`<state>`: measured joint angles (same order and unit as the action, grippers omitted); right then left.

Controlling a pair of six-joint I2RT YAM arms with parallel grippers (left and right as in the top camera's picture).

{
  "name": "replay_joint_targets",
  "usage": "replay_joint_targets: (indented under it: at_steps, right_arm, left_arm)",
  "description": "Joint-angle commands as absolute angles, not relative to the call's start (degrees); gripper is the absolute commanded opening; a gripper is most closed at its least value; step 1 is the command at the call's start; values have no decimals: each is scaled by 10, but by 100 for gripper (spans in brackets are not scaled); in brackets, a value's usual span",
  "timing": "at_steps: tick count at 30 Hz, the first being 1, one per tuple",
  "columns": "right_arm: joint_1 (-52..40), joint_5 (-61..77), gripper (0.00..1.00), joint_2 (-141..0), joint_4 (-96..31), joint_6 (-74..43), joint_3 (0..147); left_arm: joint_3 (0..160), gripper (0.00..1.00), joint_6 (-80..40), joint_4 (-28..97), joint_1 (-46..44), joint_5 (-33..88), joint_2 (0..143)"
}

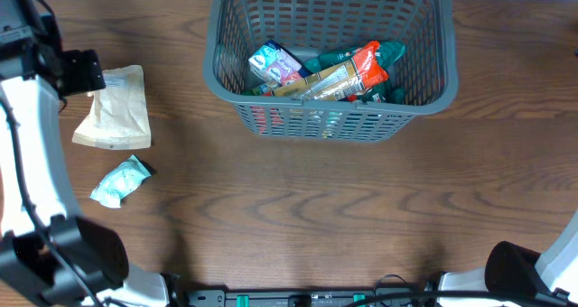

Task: Pack container
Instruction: 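Move the left gripper back to the beige paper pouch, then grasp the beige paper pouch with the left gripper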

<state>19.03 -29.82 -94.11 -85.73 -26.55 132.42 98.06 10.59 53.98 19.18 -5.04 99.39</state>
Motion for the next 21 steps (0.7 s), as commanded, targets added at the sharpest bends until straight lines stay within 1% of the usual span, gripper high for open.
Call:
replay_joint_targets:
  at_steps: [1, 8, 16, 21]
  right_arm:
    - [192, -306, 99, -940, -858, -261, 1329]
    - [192, -306, 99, -940, -858, -261, 1329]
    - [192, -306, 99, -940, -858, -261, 1329]
    - [192, -306, 99, -940, -858, -261, 1329]
  left_arm:
    - [983, 100, 170, 525, 193, -34, 1020]
    - [983, 100, 193, 491, 197, 25, 1080]
    - [983, 100, 190, 470, 199, 36, 1146]
    - [983, 100, 163, 465, 204, 41, 1193]
